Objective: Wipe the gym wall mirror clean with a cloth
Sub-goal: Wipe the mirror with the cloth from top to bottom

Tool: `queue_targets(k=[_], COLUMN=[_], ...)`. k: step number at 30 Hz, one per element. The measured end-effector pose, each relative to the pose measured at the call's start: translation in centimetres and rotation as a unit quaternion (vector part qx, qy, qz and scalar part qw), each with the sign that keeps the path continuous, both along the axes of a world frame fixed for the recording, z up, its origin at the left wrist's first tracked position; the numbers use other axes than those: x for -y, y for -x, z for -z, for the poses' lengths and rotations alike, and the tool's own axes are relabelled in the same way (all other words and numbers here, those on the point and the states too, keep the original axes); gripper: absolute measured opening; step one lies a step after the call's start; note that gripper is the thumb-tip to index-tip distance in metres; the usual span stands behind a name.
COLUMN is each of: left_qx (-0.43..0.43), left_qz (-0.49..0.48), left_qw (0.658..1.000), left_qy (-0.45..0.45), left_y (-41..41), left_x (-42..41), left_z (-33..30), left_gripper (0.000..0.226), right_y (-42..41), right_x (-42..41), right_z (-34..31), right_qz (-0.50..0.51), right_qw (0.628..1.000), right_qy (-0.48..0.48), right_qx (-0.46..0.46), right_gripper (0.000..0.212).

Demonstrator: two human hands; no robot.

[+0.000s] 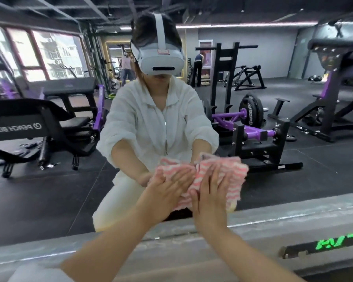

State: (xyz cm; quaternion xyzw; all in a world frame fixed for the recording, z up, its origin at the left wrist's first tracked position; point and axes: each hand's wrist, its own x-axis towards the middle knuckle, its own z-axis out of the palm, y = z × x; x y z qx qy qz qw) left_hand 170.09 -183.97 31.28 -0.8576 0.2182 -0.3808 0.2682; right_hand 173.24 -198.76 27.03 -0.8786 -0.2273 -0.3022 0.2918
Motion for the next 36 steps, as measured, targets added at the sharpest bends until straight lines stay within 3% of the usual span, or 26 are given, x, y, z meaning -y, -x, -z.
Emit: queue_targets(k=[5, 10, 13, 20, 27, 31, 36], left_qx=[0.095, 0.145, 0.143, 0.089, 0.189, 0.200, 0.201], left_qz=[0.039, 0.012, 0.004, 0.022, 0.025, -0.013, -0.038], left_qw=[0.994, 0.986, 0.984, 0.995, 0.981, 0.980, 0.976], left_qy=[0.032, 0.087, 0.107, 0.030, 0.046, 0.020, 0.079], left_y=[-1.3, -1.7, -1.7, -1.1, -0.8, 0.3, 0.6], left_x=[-1.8, -1.1, -0.5, -2.2, -4.7, -5.6, -5.8], left_z=[-10.7, -12.0, -9.5, -5.0, -16.6, -24.4, -25.4], left_gripper=[0.057, 0.057, 0.063, 0.069, 0.057, 0.059, 0.061], right_y=[-3.6, -4.1, -4.3, -4.3, -3.8, -2.4, -3.1], right_x=[-0.7, -1.2, -0.9, 0.2, -2.2, -3.2, -3.4], right_z=[-12.3, -15.9, -12.9, -8.5, -21.4, -29.3, -29.2], right_qz=[0.031, 0.042, 0.037, 0.021, 0.007, 0.030, 0.065], right_qw=[0.981, 0.967, 0.963, 0.950, 0.945, 0.959, 0.950], right_qy=[0.019, 0.028, 0.046, 0.121, 0.092, 0.100, 0.070], right_qx=[0.192, 0.248, 0.263, 0.288, 0.314, 0.263, 0.298], right_gripper=[0.064, 0.068, 0.069, 0.059, 0.058, 0.059, 0.066])
